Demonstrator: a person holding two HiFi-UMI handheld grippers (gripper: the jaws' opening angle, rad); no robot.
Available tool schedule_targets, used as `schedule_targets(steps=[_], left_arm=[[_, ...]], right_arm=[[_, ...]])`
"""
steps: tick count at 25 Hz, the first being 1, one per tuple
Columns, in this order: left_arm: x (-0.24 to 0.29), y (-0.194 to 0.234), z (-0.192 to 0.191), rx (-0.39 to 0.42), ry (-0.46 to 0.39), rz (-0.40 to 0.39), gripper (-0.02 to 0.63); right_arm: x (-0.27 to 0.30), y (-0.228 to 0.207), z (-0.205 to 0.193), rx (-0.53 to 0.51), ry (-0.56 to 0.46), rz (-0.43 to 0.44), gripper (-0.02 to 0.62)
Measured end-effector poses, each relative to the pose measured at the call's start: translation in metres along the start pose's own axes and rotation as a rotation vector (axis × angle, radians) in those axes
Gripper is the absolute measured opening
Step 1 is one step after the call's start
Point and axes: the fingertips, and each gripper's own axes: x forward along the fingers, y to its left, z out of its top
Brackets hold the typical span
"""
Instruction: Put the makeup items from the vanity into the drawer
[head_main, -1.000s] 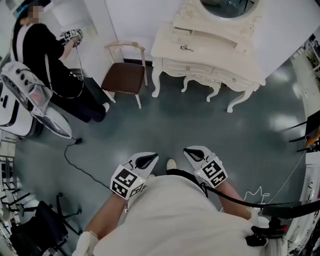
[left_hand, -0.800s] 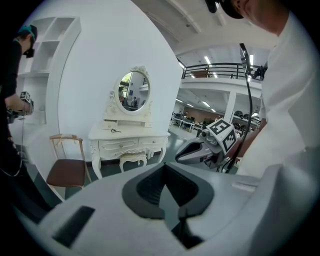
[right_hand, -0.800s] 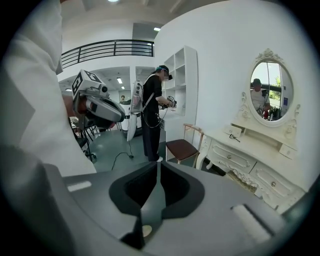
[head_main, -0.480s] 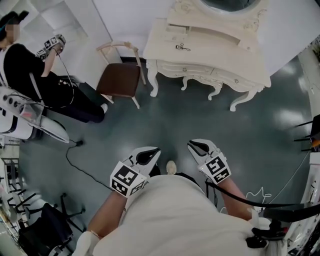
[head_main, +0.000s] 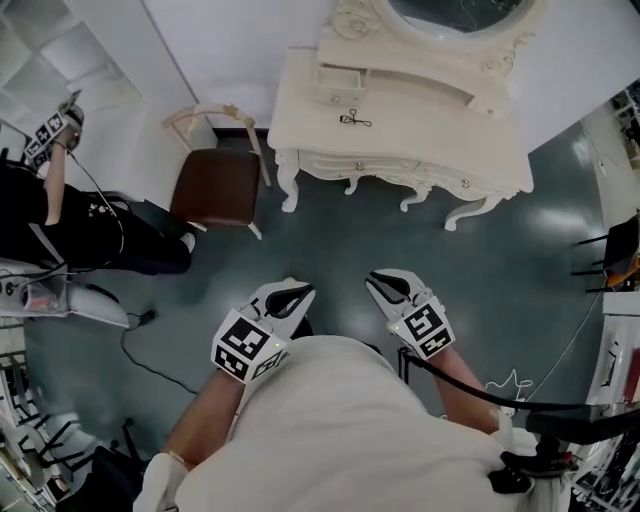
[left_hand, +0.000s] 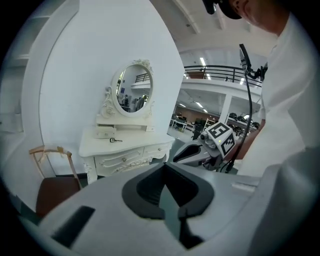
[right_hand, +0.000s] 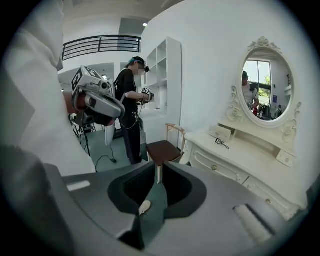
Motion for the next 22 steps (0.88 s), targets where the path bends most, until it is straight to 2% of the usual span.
schedule_targets(steps=[3, 7, 12, 18, 22], left_arm=[[0.002, 0.041, 0.026, 0.024, -0.006, -0.029, 0.003], [-0.001, 0.098, 0.041, 0.054, 0.007, -0.051, 0.003], [0.001, 0.149, 0.055, 0.028, 0.009, -0.056, 0.002], [0.023, 0.195, 0.081, -0.014, -0.012, -0.015, 0.002], [0.038, 0.223, 0.107, -0.042, -0.016, 0.038, 0.002]], right_arm=[[0.030, -0.033, 0.027, -0.007, 0.017, -0.035, 0.051], [0.070, -0.075, 0.058, -0.009, 0.018, -0.089, 0.051], [0.102, -0.123, 0.085, -0.017, 0.020, -0.128, 0.049], [0.149, -0.197, 0.099, -0.064, 0.051, -0.132, 0.038], [0.182, -0.255, 0.107, -0.139, 0.080, -0.126, 0.038]])
